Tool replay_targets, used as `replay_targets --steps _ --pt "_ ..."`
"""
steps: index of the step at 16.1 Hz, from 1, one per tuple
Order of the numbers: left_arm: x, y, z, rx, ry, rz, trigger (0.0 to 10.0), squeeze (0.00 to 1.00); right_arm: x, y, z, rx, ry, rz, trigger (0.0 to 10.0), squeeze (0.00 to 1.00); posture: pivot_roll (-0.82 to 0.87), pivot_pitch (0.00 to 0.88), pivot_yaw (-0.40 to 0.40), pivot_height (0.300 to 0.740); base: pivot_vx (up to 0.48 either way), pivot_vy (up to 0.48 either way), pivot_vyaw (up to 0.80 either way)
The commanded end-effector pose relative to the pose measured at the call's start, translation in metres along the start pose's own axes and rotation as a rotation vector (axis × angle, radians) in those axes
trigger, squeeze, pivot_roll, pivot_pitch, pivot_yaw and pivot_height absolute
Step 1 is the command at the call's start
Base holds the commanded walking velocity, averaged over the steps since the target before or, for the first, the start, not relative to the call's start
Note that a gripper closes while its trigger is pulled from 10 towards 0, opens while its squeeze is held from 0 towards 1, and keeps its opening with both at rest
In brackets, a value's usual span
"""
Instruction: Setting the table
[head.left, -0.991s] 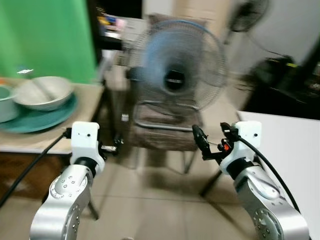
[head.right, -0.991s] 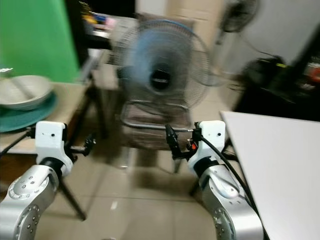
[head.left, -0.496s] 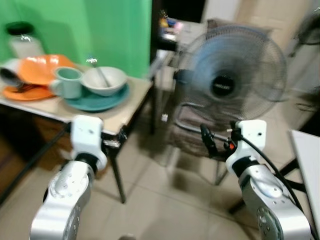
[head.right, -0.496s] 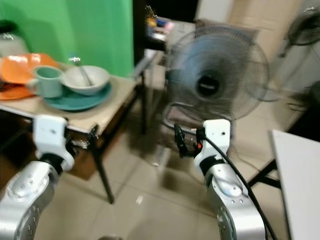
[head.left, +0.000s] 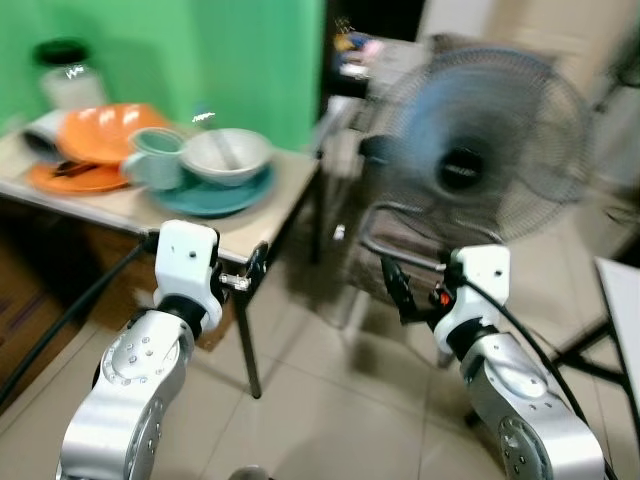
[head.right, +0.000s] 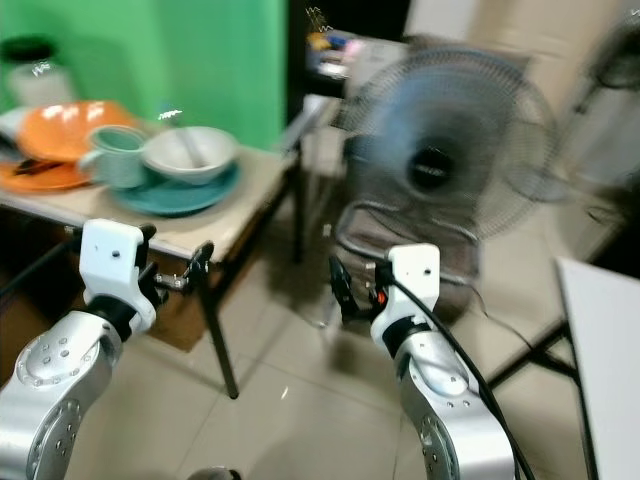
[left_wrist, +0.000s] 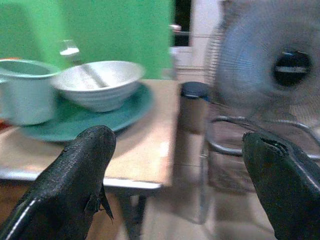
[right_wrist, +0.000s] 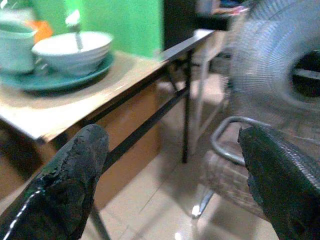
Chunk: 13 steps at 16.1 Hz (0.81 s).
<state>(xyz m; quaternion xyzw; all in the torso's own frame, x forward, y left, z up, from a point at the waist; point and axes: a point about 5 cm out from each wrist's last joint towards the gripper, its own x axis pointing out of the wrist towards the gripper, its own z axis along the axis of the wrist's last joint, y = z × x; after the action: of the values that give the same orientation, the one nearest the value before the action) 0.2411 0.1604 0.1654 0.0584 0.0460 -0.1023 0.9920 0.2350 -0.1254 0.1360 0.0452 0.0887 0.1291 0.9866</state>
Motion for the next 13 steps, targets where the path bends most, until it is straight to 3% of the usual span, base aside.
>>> replay_targets --steps 1,6,13 --pt "-0.001 0.007 0.000 0.000 0.005 0.027 10.0 0.00 0.006 0.003 0.005 0.011 -0.026 0.028 10.0 0.00 0.13 0.000 -0.065 0.740 0.285 0.000 0.80" --pt "-0.004 0.008 0.002 0.031 0.000 0.031 10.0 0.00 0.012 0.006 0.008 -0.001 -0.043 0.055 10.0 0.00 0.15 0.000 -0.071 0.740 0.315 0.000 0.80" --pt "-0.005 0.013 0.010 0.086 -0.017 0.011 10.0 0.00 0.020 0.002 0.011 0.057 -0.056 0.011 10.0 0.00 0.16 0.000 -0.072 0.740 0.344 0.000 0.00"
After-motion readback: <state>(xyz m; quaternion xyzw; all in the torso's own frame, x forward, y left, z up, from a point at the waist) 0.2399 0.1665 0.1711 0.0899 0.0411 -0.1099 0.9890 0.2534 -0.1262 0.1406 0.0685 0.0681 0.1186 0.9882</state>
